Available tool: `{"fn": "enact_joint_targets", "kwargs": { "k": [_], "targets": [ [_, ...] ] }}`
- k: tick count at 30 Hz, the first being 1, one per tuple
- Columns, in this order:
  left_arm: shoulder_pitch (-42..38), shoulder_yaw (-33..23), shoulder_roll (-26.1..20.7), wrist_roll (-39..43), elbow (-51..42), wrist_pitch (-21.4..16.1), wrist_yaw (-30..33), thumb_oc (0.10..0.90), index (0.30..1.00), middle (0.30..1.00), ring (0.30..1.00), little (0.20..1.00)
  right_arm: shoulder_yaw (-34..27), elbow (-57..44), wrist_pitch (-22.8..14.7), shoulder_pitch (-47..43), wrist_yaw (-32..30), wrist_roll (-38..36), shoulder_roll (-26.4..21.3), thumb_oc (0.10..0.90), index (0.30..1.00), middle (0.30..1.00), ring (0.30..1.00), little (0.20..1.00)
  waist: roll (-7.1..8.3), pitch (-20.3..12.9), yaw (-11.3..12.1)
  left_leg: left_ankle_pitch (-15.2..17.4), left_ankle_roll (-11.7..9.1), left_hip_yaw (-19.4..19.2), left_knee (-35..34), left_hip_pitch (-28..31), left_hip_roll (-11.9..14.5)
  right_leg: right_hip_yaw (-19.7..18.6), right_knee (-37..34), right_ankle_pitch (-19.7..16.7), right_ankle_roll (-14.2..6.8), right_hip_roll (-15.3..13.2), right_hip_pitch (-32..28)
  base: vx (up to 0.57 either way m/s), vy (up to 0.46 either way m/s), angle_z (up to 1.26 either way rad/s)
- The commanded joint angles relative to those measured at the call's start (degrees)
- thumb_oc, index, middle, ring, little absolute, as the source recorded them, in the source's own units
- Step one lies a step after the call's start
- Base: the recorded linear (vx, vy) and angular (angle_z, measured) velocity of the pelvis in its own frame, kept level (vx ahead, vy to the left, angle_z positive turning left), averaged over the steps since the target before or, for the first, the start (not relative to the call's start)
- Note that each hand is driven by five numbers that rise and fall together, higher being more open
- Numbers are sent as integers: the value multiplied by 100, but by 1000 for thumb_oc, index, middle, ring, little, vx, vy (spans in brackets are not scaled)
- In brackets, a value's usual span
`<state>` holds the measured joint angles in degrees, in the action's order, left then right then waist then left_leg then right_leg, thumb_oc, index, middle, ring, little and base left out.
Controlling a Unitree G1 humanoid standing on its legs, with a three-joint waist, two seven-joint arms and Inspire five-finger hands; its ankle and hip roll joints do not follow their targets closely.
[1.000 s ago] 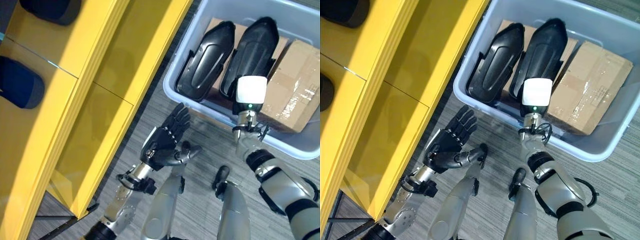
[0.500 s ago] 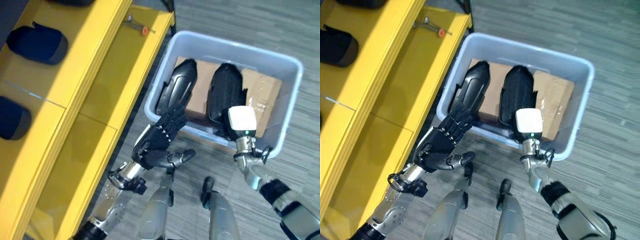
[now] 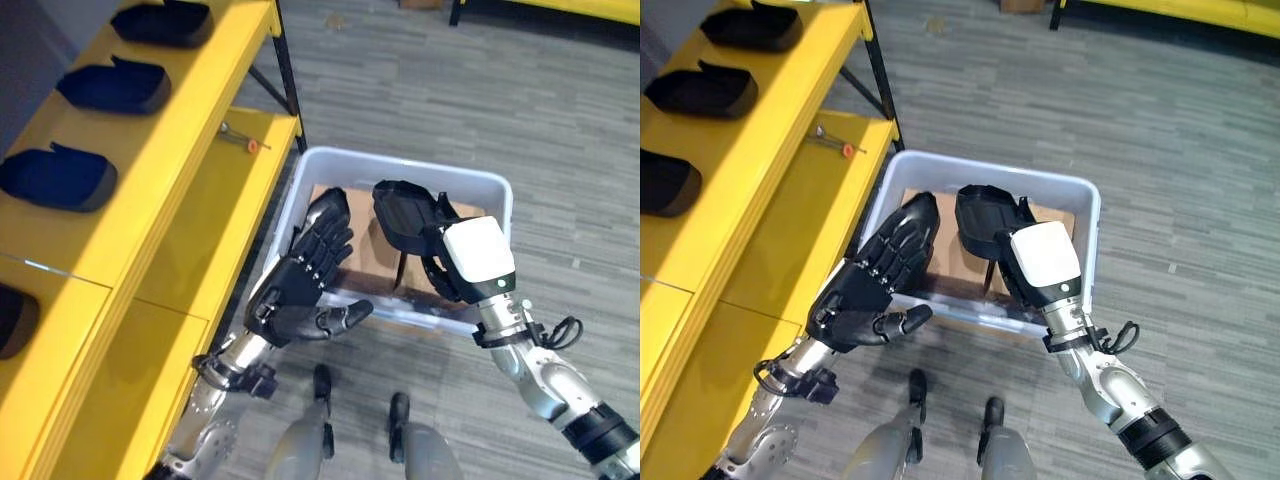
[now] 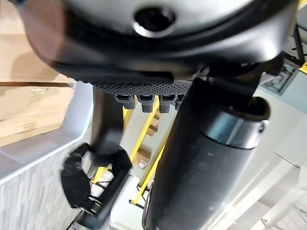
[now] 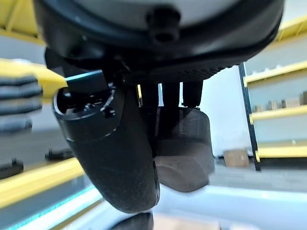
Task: Move parts from the plastic box to the shelf.
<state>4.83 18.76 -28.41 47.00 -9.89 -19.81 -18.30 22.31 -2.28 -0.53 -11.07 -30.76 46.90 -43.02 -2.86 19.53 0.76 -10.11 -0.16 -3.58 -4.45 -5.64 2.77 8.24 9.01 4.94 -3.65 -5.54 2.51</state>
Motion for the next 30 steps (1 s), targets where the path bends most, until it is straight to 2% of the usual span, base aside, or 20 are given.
{"fn": "enact_joint_targets", "kwargs": {
  "k": [1,4,8,14,17,19,20,22,23,26,30],
  "targets": [
    [8,-76,-11,106,-507,-284,-282,900,1000,1000,1000,1000,-255,-410,-330,-390,-334,-164,-35,400,300,300,300,300,231,-901,50,498,-45,1,-55,428,33,-314,-582,-667,-236,-219,-215,111,59,-5],
    [111,-144,-1,76,-522,-284,-316,900,1000,1000,1000,1000,-319,-488,-406,-278,-284,-247,5,400,300,300,300,300,253,-1013,62,565,-49,-49,-55,553,38,-258,-682,-678,-260,-258,-361,69,80,-2],
    [182,-208,4,9,-516,-268,-325,900,1000,1000,1000,1000,-372,-662,-314,-82,-263,-526,79,400,300,300,300,300,275,-1136,29,654,-19,-143,-55,737,21,-209,-746,-700,-317,-326,-534,62,120,-3],
    [169,-285,2,-324,-462,-221,-81,900,1000,1000,1000,1000,-603,-883,-418,304,-315,-876,369,400,300,300,300,300,299,-1247,-110,786,139,-381,-55,939,-106,-179,-634,-765,-474,-447,-575,4,153,-11],
    [189,-343,-55,-567,-406,-293,93,900,1000,1000,1000,1000,-650,-959,-475,381,-370,-960,432,400,300,300,300,300,301,-1274,-137,815,188,-479,-55,967,-135,-172,-491,-704,-462,-362,-527,-54,37,-16],
    [155,-369,-84,-702,-403,-275,218,900,1000,1000,1000,1000,-717,-1095,-433,461,-371,-1114,411,400,300,300,300,300,314,-1320,-179,844,234,-370,-55,942,-197,-334,-420,-577,-325,-105,-505,-85,-37,-13],
    [109,-388,-105,-832,-447,-212,285,900,1000,1000,1000,1000,-825,-1183,-423,601,-431,-1214,376,400,300,300,300,300,332,-1370,-224,836,264,-140,-55,887,-275,-540,-382,-459,-143,215,-474,-82,-62,2],
    [91,-393,-114,-850,-462,-192,280,900,1000,1000,1000,1000,-862,-1217,-408,666,-465,-1219,378,400,300,300,300,300,339,-1391,-251,826,269,-10,-55,864,-329,-647,-405,-440,-80,348,-466,-73,-62,24],
    [36,-404,-134,-810,-491,-115,241,900,1000,1000,1000,1000,-926,-1259,-334,728,-487,-1270,349,400,300,300,300,300,339,-1423,-303,812,275,252,-55,824,-431,-897,-471,-438,19,557,-429,-108,-81,38],
    [36,-476,-135,-791,-404,-194,209,900,1000,1000,1000,1000,-978,-1171,-429,743,-562,-1389,319,400,300,300,300,300,321,-1446,-292,712,244,513,-55,677,-513,-1016,-590,-536,94,690,-365,-142,-96,63],
    [150,-609,-97,-739,-399,-189,242,900,1000,1000,1000,1000,-1016,-1156,-642,739,-528,-1562,316,400,300,300,300,300,296,-1454,-240,607,183,719,-55,557,-521,-1070,-788,-639,121,712,-399,-93,-114,40]
  ]
}}
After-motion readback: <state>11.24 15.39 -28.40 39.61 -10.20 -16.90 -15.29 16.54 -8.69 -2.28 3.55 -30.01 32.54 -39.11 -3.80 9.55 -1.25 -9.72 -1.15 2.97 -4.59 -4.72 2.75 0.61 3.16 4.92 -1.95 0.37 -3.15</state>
